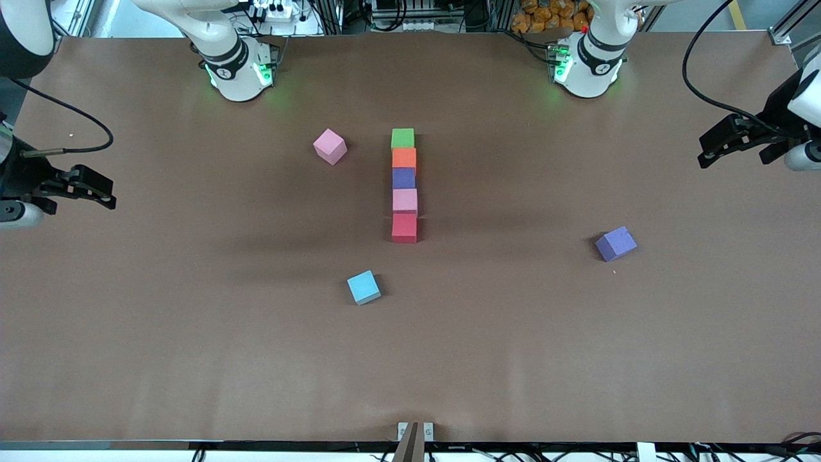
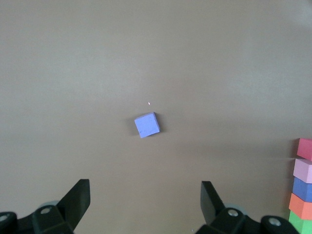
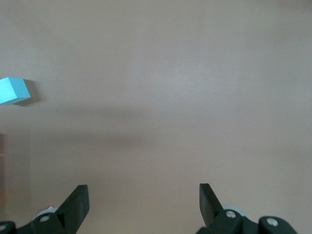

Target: Arrange blocks into number 1

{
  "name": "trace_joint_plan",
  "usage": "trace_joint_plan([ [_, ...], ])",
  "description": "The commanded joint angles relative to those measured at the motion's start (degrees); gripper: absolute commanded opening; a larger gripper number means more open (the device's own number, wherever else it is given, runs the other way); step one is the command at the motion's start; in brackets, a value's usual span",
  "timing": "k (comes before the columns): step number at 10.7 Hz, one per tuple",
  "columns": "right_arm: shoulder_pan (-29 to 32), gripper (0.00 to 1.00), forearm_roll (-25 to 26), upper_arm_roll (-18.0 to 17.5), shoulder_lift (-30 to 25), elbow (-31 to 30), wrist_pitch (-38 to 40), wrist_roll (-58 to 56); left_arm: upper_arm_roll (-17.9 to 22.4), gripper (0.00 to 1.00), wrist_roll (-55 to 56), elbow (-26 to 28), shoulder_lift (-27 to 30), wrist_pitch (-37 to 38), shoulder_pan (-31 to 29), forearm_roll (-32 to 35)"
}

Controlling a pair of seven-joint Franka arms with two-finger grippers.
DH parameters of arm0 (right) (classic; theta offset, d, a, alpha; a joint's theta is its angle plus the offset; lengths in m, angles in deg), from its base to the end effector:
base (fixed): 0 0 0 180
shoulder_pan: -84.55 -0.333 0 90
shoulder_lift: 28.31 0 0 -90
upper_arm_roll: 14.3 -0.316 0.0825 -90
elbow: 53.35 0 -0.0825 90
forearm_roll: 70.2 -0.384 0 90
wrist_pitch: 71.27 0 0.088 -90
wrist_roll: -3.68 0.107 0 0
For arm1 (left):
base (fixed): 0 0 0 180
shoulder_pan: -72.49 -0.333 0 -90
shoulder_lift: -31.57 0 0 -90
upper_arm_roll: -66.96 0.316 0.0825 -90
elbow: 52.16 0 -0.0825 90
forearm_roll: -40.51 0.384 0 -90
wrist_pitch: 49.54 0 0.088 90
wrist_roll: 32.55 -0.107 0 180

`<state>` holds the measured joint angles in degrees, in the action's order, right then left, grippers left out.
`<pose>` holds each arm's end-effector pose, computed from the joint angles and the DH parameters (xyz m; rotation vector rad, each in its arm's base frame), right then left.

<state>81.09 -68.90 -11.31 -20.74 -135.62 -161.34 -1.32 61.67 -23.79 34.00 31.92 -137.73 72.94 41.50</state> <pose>0.5955 0.0047 0.6124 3.1083 0.1492 0.0047 0.5473 -0.0533 0.6566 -3.1273 -0.0838 -0.0679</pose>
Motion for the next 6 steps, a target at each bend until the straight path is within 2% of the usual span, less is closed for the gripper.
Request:
trace_joint_plan([
  [1,1.43,1.0,-0.77,-0.44,-0.71,1.23,1.48,0.07,1.16,1.0,-0.14,1.2,1.24,-0.23,1.66,1.73],
  [6,1.88,1.0,-0.77,-0.35,-0.54,1.23,1.48,0.42,1.6,1.0,-1.11,1.2,1.32,-0.15,2.45,1.56],
])
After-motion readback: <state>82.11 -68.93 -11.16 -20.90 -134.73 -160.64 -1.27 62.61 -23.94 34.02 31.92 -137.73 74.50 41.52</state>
